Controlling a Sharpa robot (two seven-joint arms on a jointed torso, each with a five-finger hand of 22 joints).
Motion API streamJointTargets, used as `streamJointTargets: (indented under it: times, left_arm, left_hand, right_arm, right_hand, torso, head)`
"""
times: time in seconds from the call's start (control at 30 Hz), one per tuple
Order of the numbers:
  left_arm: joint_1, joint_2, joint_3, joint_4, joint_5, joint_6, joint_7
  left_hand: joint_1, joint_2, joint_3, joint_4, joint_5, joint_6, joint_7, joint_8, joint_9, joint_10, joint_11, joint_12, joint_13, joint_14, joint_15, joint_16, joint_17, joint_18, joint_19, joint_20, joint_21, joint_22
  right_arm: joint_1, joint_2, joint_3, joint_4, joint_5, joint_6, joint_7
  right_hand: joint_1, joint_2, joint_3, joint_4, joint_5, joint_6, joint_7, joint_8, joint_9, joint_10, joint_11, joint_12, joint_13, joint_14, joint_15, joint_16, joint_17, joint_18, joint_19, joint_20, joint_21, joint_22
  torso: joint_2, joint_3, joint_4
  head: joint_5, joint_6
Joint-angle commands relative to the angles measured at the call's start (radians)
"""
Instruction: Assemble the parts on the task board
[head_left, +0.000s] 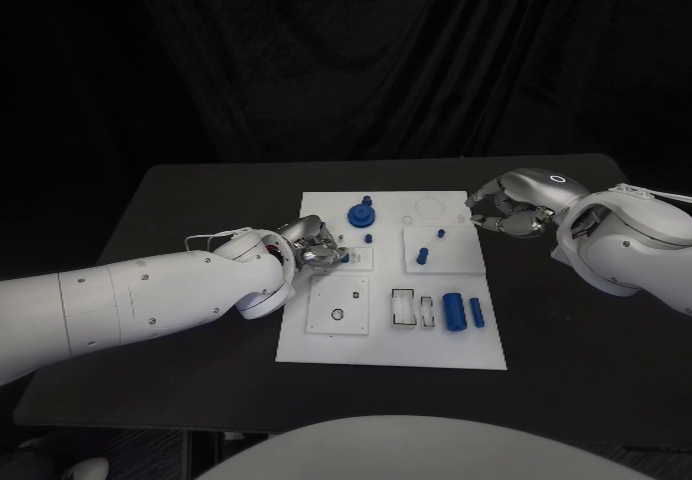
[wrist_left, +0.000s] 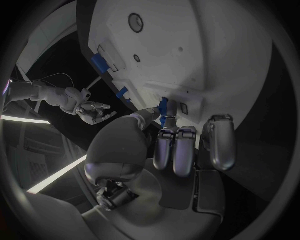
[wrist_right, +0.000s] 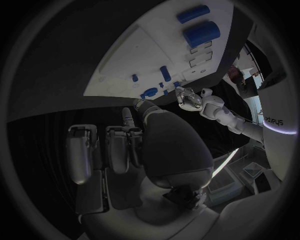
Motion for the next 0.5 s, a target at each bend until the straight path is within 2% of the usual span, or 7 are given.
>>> streamJointTargets:
  times: [0.03, 0.13, 0.2, 0.23, 0.3, 0.4, 0.5]
  left_arm:
    - [-0.005, 0.005, -0.002, 0.002, 0.002, 0.034, 0.005]
    - [-0.005, 0.007, -0.002, 0.001, 0.002, 0.039, 0.01]
    - [-0.005, 0.007, -0.002, 0.001, 0.002, 0.041, 0.013]
    - [-0.005, 0.007, -0.002, 0.0, 0.002, 0.041, 0.015]
    - [-0.005, 0.008, -0.002, 0.0, 0.002, 0.041, 0.017]
    - [-0.006, 0.008, -0.002, -0.002, 0.002, 0.042, 0.019]
    - [-0.006, 0.008, -0.002, -0.005, 0.002, 0.049, 0.016]
  left_hand:
    - [-0.013, 0.005, -0.011, 0.024, -0.044, -0.004, -0.005, 0.006, 0.001, 0.099, 0.003, -0.004, 0.263, 0.106, -0.005, 0.003, 0.263, -0.002, 0.0, -0.002, -0.003, 0.185]
    - [-0.029, 0.004, -0.027, 0.049, -0.077, -0.005, -0.003, 0.004, 0.0, 0.099, 0.004, -0.004, 0.263, 0.106, -0.004, 0.003, 0.263, -0.002, -0.001, -0.001, -0.005, 0.184]
    - [-0.052, 0.002, -0.053, 0.086, -0.123, -0.006, -0.001, -0.001, -0.005, 0.099, 0.007, -0.004, 0.263, 0.106, -0.002, 0.003, 0.263, -0.002, -0.002, 0.001, -0.006, 0.184]
    - [-0.053, 0.002, -0.053, 0.086, -0.123, -0.006, -0.001, -0.001, -0.005, 0.099, 0.007, -0.004, 0.263, 0.106, -0.002, 0.003, 0.263, -0.002, -0.002, 0.001, -0.006, 0.184]
    - [-0.079, -0.003, -0.087, 0.126, -0.15, -0.005, 0.002, -0.005, -0.01, 0.099, 0.009, -0.004, 0.263, 0.106, 0.0, 0.003, 0.263, -0.001, -0.003, 0.003, -0.008, 0.183]
    - [-0.116, -0.008, -0.144, 0.188, -0.17, -0.001, 0.005, -0.012, -0.018, 0.099, 0.012, -0.004, 0.263, 0.106, 0.003, 0.003, 0.263, -0.002, -0.002, 0.005, -0.006, 0.184]
    - [-0.133, -0.009, -0.181, 0.217, -0.188, 0.0, 0.005, -0.015, -0.022, 0.099, 0.013, -0.004, 0.263, 0.106, 0.004, 0.003, 0.263, -0.001, -0.002, 0.006, -0.007, 0.184]
  right_arm:
    - [-0.003, 0.0, 0.001, 0.001, -0.002, 0.002, -0.015]
    - [-0.003, 0.0, 0.001, 0.001, -0.002, 0.003, -0.015]
    - [-0.003, -0.001, 0.001, 0.002, -0.002, 0.004, -0.016]
    - [-0.003, -0.001, 0.001, 0.002, -0.002, 0.004, -0.016]
    - [-0.003, -0.001, 0.001, 0.002, -0.002, 0.005, -0.016]
    - [-0.003, -0.001, 0.001, 0.002, -0.002, 0.006, -0.016]
    - [-0.003, -0.001, 0.001, 0.002, -0.002, 0.007, -0.016]
  right_hand:
    - [-0.008, -0.001, 0.006, 0.003, 0.003, 0.006, 0.001, -0.003, -0.001, 0.085, 0.007, -0.003, 0.232, 0.093, 0.007, -0.007, 0.21, -0.006, 0.083, 0.006, -0.005, 0.25]
    - [-0.008, -0.001, 0.006, 0.003, 0.003, 0.006, 0.001, -0.003, -0.001, 0.085, 0.007, -0.003, 0.232, 0.093, 0.007, -0.007, 0.21, -0.006, 0.083, 0.006, -0.005, 0.25]
    - [-0.008, -0.001, 0.006, 0.003, 0.003, 0.006, 0.001, -0.003, -0.001, 0.085, 0.007, -0.003, 0.232, 0.093, 0.007, -0.007, 0.21, -0.006, 0.083, 0.006, -0.005, 0.25]
    - [-0.008, -0.001, 0.006, 0.003, 0.003, 0.006, 0.001, -0.003, -0.001, 0.085, 0.007, -0.003, 0.232, 0.093, 0.007, -0.007, 0.21, -0.006, 0.083, 0.006, -0.005, 0.25]
    - [-0.008, -0.001, 0.006, 0.003, 0.003, 0.006, 0.001, -0.003, -0.001, 0.085, 0.007, -0.003, 0.232, 0.093, 0.007, -0.007, 0.21, -0.006, 0.083, 0.006, -0.005, 0.25]
    - [-0.008, -0.001, 0.006, 0.003, 0.003, 0.006, 0.001, -0.003, -0.001, 0.085, 0.007, -0.003, 0.232, 0.093, 0.007, -0.007, 0.21, -0.006, 0.083, 0.006, -0.005, 0.25]
    - [-0.008, -0.001, 0.006, 0.003, 0.003, 0.006, 0.001, -0.003, -0.001, 0.085, 0.007, -0.003, 0.232, 0.093, 0.007, -0.007, 0.21, -0.006, 0.083, 0.006, -0.005, 0.25]
  torso:
    - [0.0, -0.0001, 0.0012]
    - [0.0, -0.0002, 0.0014]
    - [0.0, 0.0, 0.0014]
    - [0.0, 0.0001, 0.0015]
    - [0.0, 0.0, 0.0013]
    - [0.0, 0.0001, 0.0007]
    - [0.001, 0.0002, 0.0008]
  head:
    - [-0.001, 0.0]
    - [-0.002, 0.0]
    - [-0.002, 0.0]
    - [-0.002, 0.0]
    - [-0.002, 0.0]
    - [-0.003, 0.0]
    - [-0.002, 0.0]
